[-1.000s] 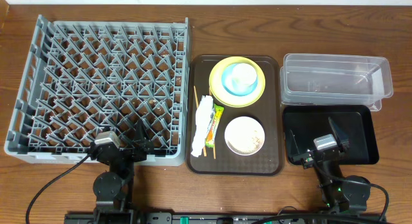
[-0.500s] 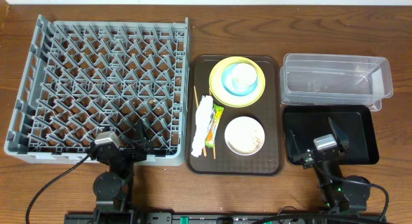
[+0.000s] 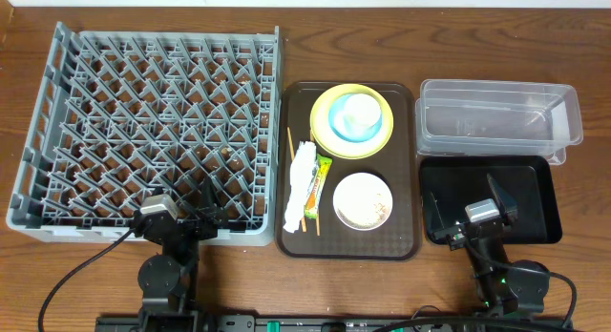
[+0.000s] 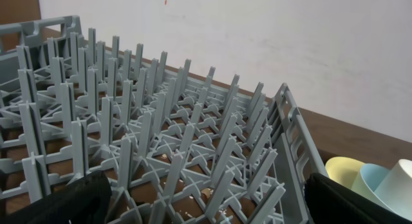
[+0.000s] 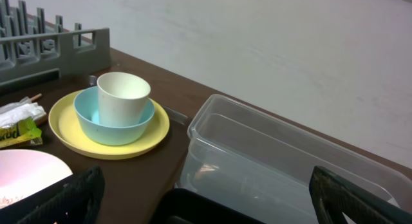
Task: Sort waste into correct bins and load items into the dishwasher
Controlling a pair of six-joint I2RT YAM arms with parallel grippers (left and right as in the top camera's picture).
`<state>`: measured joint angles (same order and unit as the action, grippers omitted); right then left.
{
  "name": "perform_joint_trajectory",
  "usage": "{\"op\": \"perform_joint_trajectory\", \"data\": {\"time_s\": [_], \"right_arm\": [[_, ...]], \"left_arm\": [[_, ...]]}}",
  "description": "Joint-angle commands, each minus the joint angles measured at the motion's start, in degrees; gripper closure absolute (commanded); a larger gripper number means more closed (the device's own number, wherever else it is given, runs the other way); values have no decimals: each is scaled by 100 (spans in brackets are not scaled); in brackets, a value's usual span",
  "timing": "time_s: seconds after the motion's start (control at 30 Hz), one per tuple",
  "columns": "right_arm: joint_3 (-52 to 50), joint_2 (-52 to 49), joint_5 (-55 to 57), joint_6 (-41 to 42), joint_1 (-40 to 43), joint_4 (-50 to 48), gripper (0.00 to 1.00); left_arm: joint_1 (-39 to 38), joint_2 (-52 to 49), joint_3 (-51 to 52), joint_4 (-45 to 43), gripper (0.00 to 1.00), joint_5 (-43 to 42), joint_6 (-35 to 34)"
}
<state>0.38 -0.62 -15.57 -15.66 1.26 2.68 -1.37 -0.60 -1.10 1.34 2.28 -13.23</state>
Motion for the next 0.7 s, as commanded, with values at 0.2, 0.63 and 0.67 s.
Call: {"op": "perform_joint_trajectory", "data": {"time_s": [0.2,0.63,0.67], "right_arm": [[-7,24,31,-2,-74,28,1],[-7,24,31,-2,-74,28,1],[-7,24,31,-4,-74,28,1]], "left_arm": [[-28,26,87,256,1,120,96],[-28,26,87,256,1,146,101],[-28,26,87,251,1,190,101]]}}
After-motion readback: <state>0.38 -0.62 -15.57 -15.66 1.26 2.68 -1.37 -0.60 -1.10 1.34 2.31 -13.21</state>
